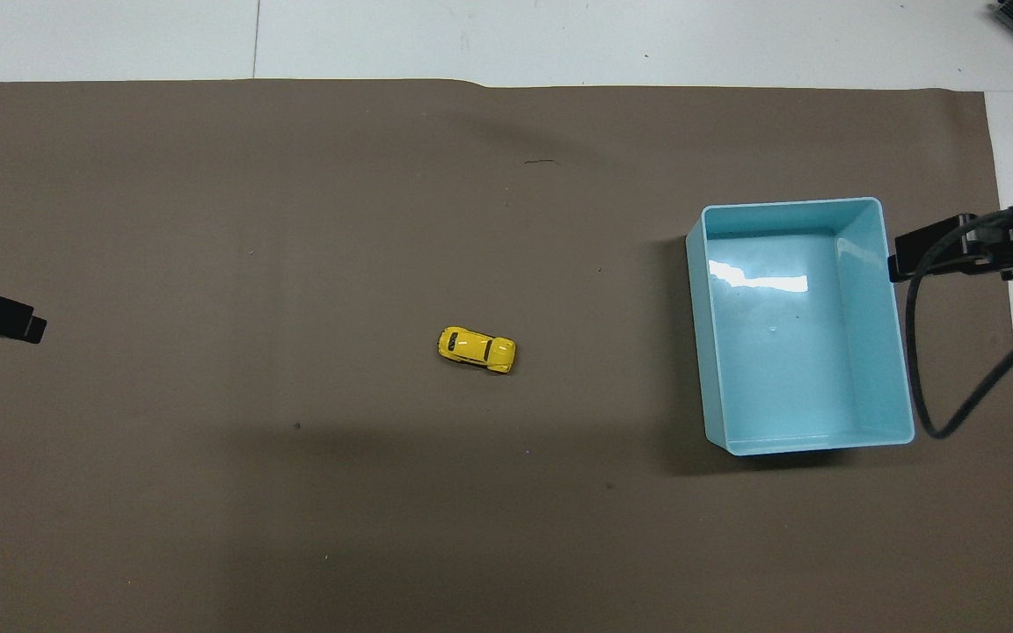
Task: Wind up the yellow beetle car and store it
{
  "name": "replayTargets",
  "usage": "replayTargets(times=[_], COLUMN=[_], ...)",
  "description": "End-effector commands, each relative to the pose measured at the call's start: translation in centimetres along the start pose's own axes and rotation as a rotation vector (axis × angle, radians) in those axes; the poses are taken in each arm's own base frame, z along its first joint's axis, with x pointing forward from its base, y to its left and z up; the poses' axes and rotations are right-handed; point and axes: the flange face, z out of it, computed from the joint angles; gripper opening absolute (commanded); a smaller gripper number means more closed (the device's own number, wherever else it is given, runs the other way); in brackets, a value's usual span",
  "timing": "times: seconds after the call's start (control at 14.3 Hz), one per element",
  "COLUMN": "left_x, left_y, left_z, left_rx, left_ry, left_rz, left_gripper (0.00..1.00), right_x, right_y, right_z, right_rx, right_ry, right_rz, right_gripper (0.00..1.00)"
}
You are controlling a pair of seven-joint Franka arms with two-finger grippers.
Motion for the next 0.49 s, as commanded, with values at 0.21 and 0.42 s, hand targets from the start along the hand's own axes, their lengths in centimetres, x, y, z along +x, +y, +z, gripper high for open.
replayTargets(times=[0.21, 0.42], left_x=[0.6, 1.7], left_y=[0.1, 0.7], left_z=[0.5, 2.2], left_rx=[0.008, 0.017], left_ry=[0.018, 0.028], left_rz=[0.377, 0.560], left_gripper=[1.00, 1.00], right_x=[-0.2, -0.2], right_y=[0.2, 0.3], right_z=[-0.4, -0.4], right_rx=[0.023, 0.023], right_ry=[0.009, 0.009], right_rz=[0.023, 0.025], right_gripper=[1.00, 1.00])
